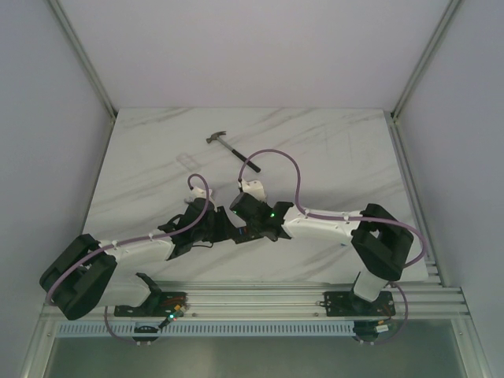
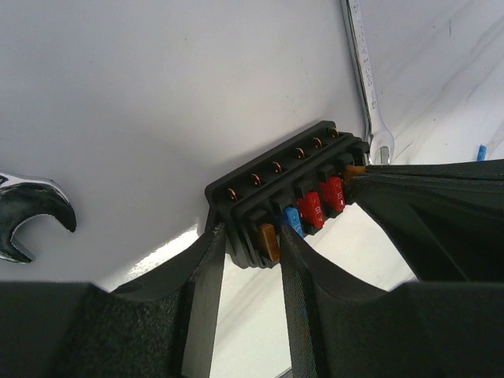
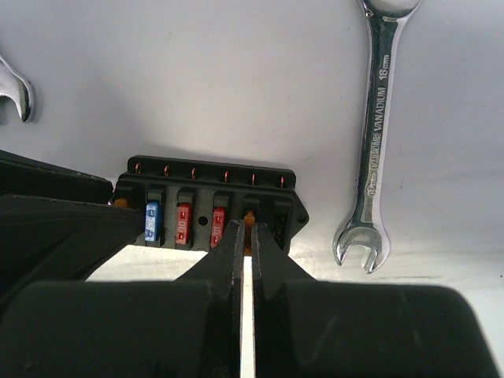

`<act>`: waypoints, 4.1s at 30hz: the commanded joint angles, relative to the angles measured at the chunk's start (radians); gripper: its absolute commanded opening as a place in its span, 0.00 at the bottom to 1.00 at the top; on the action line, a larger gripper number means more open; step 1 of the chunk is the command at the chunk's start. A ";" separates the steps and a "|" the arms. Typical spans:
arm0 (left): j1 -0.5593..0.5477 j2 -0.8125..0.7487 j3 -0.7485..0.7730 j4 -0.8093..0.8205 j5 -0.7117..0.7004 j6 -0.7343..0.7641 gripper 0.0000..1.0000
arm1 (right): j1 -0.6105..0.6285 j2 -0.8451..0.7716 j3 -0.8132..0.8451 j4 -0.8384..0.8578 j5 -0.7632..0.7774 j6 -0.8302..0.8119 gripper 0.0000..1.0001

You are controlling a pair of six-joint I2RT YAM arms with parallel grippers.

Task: Snap on the fuse box
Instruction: Install the fuse at the fuse box base.

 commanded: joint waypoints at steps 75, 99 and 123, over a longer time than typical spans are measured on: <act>0.009 -0.003 -0.012 0.003 0.005 -0.033 0.42 | 0.009 0.078 0.070 -0.132 0.032 0.059 0.00; 0.010 -0.019 -0.031 0.004 -0.002 -0.040 0.43 | -0.036 0.129 0.066 -0.259 -0.042 0.039 0.00; 0.010 -0.009 -0.027 0.003 -0.001 -0.041 0.42 | -0.060 0.264 0.036 -0.322 -0.138 -0.014 0.00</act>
